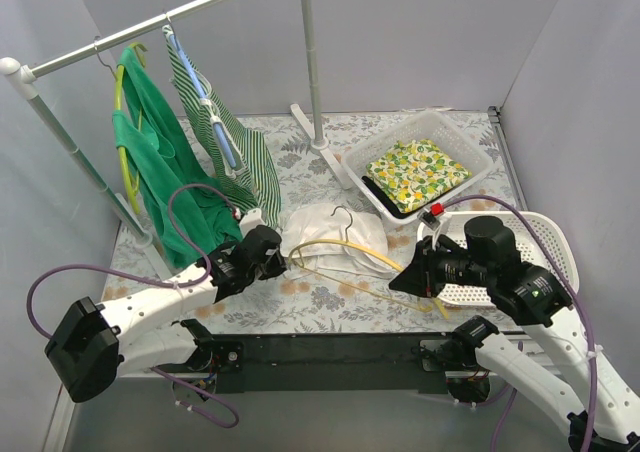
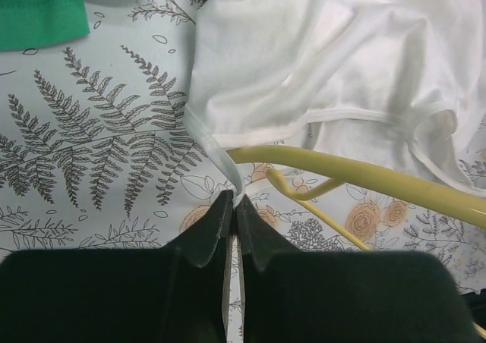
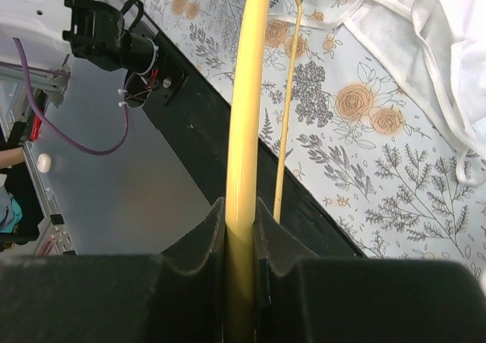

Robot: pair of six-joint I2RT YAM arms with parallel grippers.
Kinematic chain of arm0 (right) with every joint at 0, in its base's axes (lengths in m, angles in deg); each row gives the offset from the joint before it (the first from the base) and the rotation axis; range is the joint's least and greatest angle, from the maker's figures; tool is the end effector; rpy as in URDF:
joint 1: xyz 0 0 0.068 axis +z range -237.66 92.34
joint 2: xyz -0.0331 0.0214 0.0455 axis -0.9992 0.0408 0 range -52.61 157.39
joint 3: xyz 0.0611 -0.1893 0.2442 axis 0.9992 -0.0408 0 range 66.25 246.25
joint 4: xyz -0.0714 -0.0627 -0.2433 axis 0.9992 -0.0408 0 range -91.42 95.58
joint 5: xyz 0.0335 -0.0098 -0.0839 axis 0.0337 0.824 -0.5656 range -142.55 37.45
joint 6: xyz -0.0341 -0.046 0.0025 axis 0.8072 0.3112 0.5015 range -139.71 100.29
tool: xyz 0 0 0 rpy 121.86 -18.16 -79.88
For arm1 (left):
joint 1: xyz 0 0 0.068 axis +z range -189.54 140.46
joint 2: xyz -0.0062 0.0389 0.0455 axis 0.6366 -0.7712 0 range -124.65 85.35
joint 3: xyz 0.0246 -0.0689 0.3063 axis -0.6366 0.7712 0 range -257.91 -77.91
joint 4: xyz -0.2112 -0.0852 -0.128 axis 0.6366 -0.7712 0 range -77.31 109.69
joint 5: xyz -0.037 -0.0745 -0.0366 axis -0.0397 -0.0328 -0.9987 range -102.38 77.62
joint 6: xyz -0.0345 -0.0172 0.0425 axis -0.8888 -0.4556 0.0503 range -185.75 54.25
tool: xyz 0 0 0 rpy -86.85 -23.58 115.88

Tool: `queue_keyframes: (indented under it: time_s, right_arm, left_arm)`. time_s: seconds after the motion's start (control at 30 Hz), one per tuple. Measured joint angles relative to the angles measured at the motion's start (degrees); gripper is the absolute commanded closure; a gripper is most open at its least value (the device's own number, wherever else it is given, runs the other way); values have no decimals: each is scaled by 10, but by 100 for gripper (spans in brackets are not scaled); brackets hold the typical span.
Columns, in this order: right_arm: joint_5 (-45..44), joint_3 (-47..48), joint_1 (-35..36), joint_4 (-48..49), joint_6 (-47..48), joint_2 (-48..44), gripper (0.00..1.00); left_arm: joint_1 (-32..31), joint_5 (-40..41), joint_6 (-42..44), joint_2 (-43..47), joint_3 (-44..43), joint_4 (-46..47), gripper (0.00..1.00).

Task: Place the tank top on the hanger

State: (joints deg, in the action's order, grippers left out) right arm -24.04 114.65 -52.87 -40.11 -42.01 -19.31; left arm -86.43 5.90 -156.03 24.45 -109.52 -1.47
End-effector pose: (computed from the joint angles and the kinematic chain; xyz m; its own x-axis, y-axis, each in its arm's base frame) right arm 0.0531 0.0606 0.3482 -0.7050 -0.0837 -0.7042 -0.6174 0.5610 0.5514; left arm 0.1357 -0.1264 0.2278 -0.5542 -0.7974 -0.2388 -0.5296 0.5591 -0.6379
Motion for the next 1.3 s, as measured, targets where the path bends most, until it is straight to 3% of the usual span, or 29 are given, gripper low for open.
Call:
queue_keyframes:
  time_s: [0.53,0.9,1.2,1.3]
  right_arm:
    - [28,-78,0,123,3,18,99]
    - [76,-174,0,284,-3,15,99]
    - [89,-221,0,399,-4,59,99]
    - [89,-231,2,433,-2,82,99]
  left_arm:
    - [0,-27,63,-5,-111,-61,98]
    - [0,-83,105,-4,-140,-66,96]
    - [0,-118,131,-4,-150,-66,89]
    - [0,-129,139,-4,-153,-65,82]
